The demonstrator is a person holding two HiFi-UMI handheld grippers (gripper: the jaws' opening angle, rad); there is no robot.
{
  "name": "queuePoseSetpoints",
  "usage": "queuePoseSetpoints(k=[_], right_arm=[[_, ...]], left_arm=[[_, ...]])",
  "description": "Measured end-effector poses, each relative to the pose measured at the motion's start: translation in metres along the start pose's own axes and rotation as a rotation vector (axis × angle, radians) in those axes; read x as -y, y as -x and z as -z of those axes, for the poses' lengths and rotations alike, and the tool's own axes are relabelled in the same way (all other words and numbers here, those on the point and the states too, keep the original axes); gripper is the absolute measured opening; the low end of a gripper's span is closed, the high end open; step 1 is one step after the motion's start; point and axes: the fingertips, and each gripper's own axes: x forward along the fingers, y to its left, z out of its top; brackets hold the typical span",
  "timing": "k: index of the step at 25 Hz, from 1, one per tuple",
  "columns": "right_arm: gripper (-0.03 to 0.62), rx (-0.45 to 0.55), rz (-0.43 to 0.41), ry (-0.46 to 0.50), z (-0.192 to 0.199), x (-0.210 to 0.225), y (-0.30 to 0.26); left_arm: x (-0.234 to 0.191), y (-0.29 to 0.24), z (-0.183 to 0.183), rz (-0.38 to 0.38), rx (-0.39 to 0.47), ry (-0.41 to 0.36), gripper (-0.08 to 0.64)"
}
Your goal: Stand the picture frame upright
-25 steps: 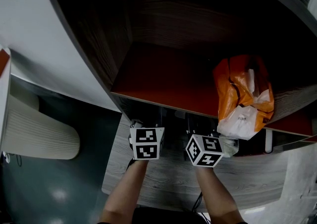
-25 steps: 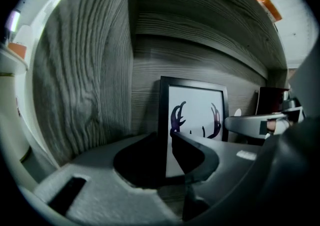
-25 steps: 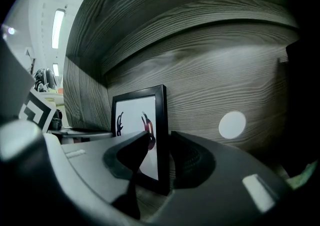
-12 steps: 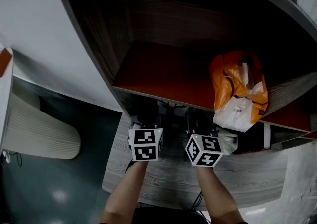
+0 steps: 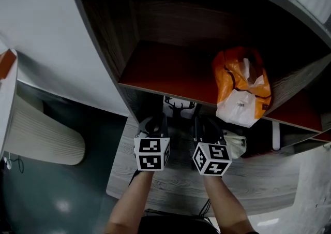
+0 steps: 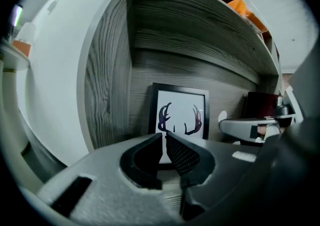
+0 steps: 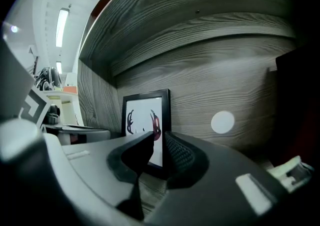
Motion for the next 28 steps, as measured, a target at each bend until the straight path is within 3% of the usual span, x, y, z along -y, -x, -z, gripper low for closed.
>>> queuePoseSetpoints(k=[4, 28], right_arm=[[0.043, 0.005, -0.013, 0.006, 0.001, -0.003, 0.008], [0.002, 0.011, -0.063, 0.042, 0.016, -0.029, 0.064]], left_arm=[[0.008, 0.009, 0.004, 0.020, -0.001, 0.004, -0.002], [0.053, 0.071, 0.028, 0.113, -0.007, -0.041, -0.002]])
